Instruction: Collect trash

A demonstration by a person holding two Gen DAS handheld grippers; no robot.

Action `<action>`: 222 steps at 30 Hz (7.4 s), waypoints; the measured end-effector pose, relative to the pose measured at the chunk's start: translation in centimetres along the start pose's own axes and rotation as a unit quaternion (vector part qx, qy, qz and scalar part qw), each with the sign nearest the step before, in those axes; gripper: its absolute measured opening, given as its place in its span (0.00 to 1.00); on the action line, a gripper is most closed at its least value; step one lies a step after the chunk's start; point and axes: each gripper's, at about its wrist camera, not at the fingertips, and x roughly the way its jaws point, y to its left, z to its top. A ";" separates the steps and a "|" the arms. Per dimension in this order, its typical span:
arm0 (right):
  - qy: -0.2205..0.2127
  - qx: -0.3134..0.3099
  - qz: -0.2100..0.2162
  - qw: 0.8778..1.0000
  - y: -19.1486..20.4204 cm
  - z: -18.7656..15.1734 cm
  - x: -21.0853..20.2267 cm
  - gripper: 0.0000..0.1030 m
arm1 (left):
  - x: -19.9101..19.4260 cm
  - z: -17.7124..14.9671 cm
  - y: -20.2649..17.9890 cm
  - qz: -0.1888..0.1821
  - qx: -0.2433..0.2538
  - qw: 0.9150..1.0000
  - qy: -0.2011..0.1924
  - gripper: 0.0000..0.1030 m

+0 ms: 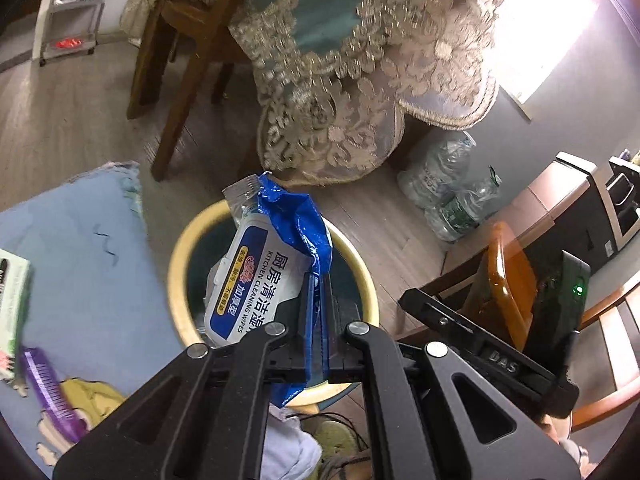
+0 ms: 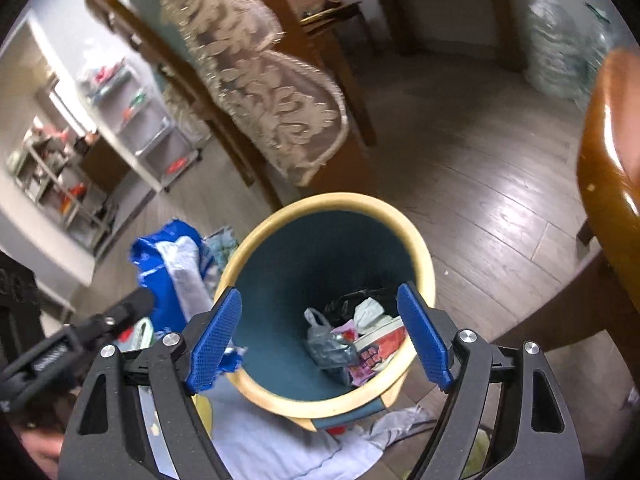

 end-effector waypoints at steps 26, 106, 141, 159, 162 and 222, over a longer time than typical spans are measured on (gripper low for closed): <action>0.042 -0.059 0.046 0.996 5.0 -2.2 2.2 0.79 | -6.7 -1.4 7.9 0.197 0.020 0.980 0.009 0.88; 0.193 -0.373 0.111 0.901 25.3 -18.2 14.3 0.33 | -21.9 -6.0 15.4 0.274 -0.058 0.958 -0.062 0.69; 0.048 -0.224 0.110 0.967 11.4 -4.7 0.3 0.33 | -12.3 -2.5 5.9 0.174 0.005 0.984 -0.027 0.69; -0.006 -0.060 0.075 0.995 2.8 -0.5 -0.4 0.33 | 1.5 -1.4 0.7 0.136 0.037 0.987 0.073 0.69; -0.011 -0.035 0.075 0.997 1.8 -0.2 -0.4 0.33 | 3.8 -1.2 0.6 0.127 0.032 0.987 0.091 0.69; 0.044 -0.102 0.036 0.993 4.5 -1.0 2.5 0.66 | -2.2 0.5 2.6 0.141 0.015 0.990 0.026 0.92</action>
